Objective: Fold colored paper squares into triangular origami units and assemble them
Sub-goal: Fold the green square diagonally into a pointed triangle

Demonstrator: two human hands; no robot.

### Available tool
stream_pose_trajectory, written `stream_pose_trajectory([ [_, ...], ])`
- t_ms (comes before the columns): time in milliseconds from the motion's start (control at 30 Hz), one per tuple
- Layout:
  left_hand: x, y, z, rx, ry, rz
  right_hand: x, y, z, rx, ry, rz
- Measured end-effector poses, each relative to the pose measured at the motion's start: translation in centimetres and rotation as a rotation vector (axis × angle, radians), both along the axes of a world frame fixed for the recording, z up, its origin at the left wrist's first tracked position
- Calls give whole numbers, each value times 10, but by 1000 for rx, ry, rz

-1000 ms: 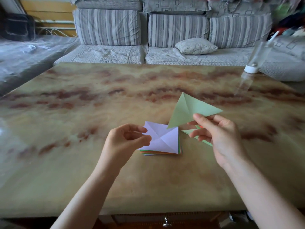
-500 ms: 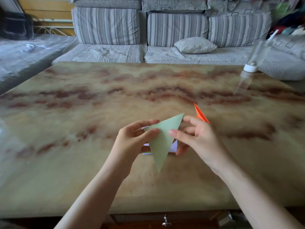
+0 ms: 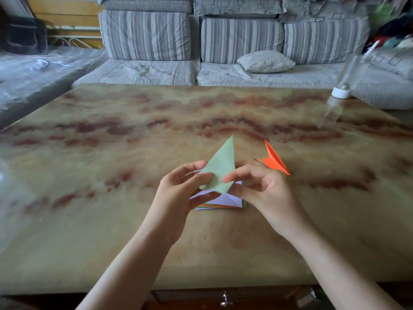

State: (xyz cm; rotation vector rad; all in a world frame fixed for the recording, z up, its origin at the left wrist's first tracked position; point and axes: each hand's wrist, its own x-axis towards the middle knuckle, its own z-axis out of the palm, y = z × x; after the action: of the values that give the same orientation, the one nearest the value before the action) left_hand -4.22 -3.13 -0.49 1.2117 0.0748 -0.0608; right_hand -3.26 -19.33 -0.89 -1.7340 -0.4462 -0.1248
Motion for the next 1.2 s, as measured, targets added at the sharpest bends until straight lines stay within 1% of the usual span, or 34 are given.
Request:
stream_pose_trajectory([
  [133,0,1,0,13,-16,-20,-1,0,3,171,79,-35],
  [300,2,1,-3,34,-9,-60,0,2,4,257,125,-158],
  [467,-1,-4,0,131,-18,-108,2,0,4,344,156,-208],
  [633,-3,-5,4,178,-9,-93,1,-1,6,342,174,-151],
  [733,-3,-6,7,184,-54,-37,0,-1,7,299,179,-102],
  [867,-3,-4,10,127,-148,49,-2,2,7,224,156,-59],
  [1000,-4,-4,9,89,-171,81,-3,3,8,225,149,-80],
  [1200,-6,-7,9,40,-187,101,-6,7,11,224,242,-103],
])
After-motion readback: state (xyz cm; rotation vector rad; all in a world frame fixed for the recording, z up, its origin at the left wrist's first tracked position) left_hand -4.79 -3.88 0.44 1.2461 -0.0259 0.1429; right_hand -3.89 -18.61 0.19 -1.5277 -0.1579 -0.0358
